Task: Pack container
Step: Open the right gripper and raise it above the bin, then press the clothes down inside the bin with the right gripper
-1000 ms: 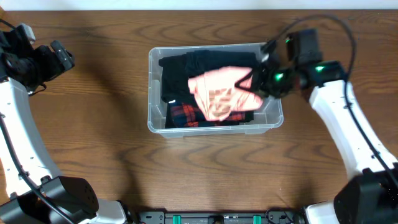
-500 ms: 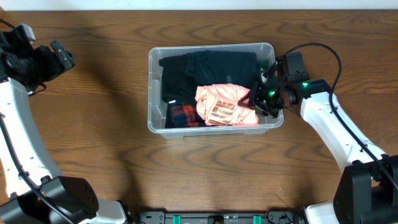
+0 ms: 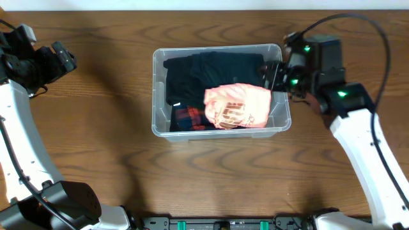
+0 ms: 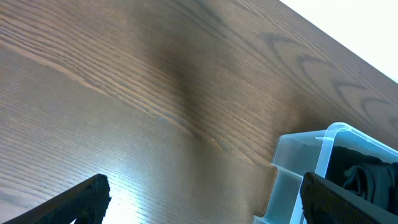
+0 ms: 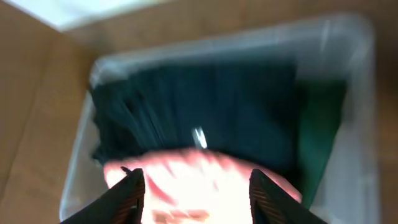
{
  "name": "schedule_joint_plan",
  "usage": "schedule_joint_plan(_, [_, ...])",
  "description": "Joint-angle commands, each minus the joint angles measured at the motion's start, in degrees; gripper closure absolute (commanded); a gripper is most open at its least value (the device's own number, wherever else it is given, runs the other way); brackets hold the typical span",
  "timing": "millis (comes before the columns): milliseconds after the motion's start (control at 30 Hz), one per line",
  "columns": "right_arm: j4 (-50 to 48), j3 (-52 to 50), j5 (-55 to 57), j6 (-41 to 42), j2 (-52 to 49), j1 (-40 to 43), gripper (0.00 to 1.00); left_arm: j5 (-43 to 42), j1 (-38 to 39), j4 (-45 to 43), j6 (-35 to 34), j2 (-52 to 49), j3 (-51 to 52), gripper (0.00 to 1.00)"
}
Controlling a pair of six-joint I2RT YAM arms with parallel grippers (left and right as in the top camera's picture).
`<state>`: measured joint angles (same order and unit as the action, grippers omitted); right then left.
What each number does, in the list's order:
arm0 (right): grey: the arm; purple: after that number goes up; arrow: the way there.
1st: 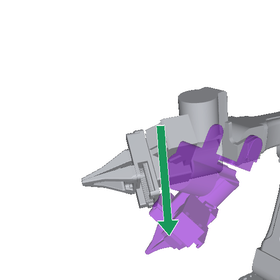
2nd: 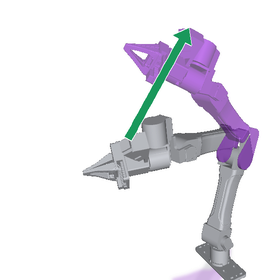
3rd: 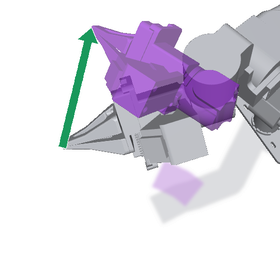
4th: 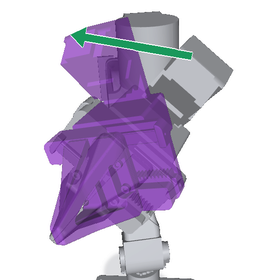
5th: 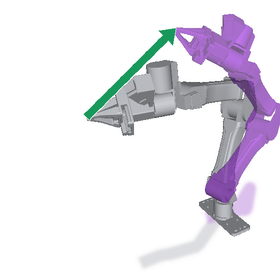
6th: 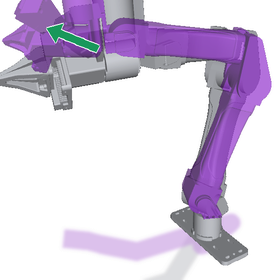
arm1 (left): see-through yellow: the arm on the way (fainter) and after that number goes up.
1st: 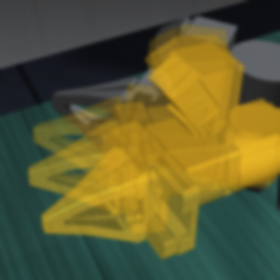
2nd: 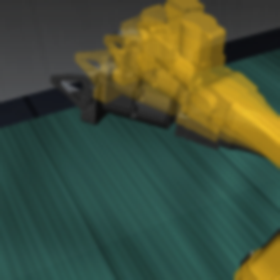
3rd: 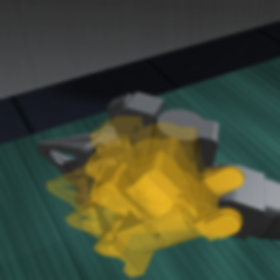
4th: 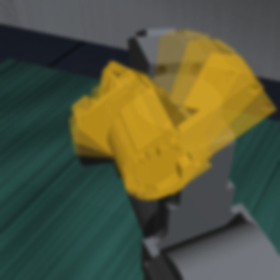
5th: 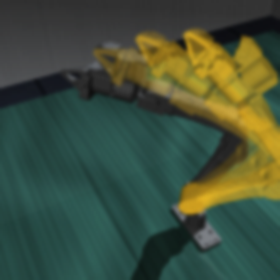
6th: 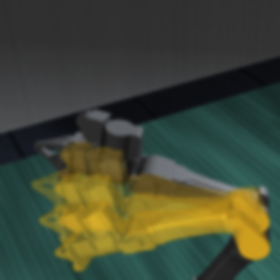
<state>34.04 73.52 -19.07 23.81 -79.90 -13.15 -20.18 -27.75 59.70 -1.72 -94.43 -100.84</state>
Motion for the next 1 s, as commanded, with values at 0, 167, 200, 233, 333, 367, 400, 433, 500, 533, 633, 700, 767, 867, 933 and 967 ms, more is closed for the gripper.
schedule_joint_plan(0, [-0.5,0.4,1.3,-1.9,-0.6,-0.6,0.49,0.1,-0.2,0.1,-0.3,0.0,0.1,0.02])
schedule_joint_plan(167, [-2.1,0.4,-10.0,-1.6,-5.7,-3.7,0.52,0.1,-0.2,0.1,-0.3,0.0,0.1,0.02])
schedule_joint_plan(200, [-2.3,0.4,-10.2,-1.6,-7.0,-4.7,0.53,0.1,-0.2,0.1,-0.3,0.0,0.1,0.02])
schedule_joint_plan(233, [-2.4,0.4,-10.3,-1.6,-8.4,-6.0,0.53,0.1,-0.2,0.1,-0.3,0.0,0.1,0.02])
schedule_joint_plan(333, [-2.8,0.4,-10.4,-3.2,-13.9,-10.7,0.54,0.1,-0.2,0.1,-0.3,0.0,0.1,0.02])
schedule_joint_plan(367, [-2.9,0.4,-10.3,-4.2,-15.2,-11.8,0.55,0.1,-0.2,0.1,-0.3,0.0,0.1,0.02])
schedule_joint_plan(400, [-3.3,0.4,-9.9,-5.7,-16.9,-13.1,0.55,0.1,-0.2,0.1,-0.3,0.0,0.1,0.02])
schedule_joint_plan(433, [-3.5,0.4,-8.6,-6.1,-18.4,-14.1,0.57,0.1,-0.2,0.1,-0.3,0.0,0.1,0.02])
schedule_joint_plan(500, [-3.5,0.4,-5.3,-6.0,-21.3,-15.4,0.59,0.1,-0.2,0.1,-0.3,0.0,0.1,0.02])
schedule_joint_plan(533, [-3.3,0.4,-3.8,-6.1,-22.5,-15.8,0.59,0.1,-0.2,0.1,-0.3,0.0,0.1,0.02])
schedule_joint_plan(633, [-1.1,0.4,-0.7,-6.8,-25.8,-16.1,0.60,0.1,-0.2,0.1,-0.3,0.0,0.1,0.02])
schedule_joint_plan(700, [0.3,0.4,-0.6,-8.3,-26.8,-16.1,0.63,0.1,-0.2,0.1,-0.3,0.0,0.1,0.02])
schedule_joint_plan(767, [0.9,0.5,-0.6,-9.4,-26.7,-16.1,0.63,0.1,-0.2,0.1,-0.3,0.0,0.1,0.02])
schedule_joint_plan(867, [1.1,1.6,-0.8,-9.4,-24.4,-15.7,0.60,0.1,-0.2,0.1,-0.3,0.0,0.1,0.02])
schedule_joint_plan(933, [1.4,3.1,-0.9,-9.5,-21.2,-15.3,0.57,0.1,-0.2,0.1,-0.3,0.0,0.1,0.02])
schedule_joint_plan(967, [1.4,3.9,-0.9,-10.0,-19.3,-15.2,0.55,0.1,-0.2,0.1,-0.3,0.0,0.1,0.02])
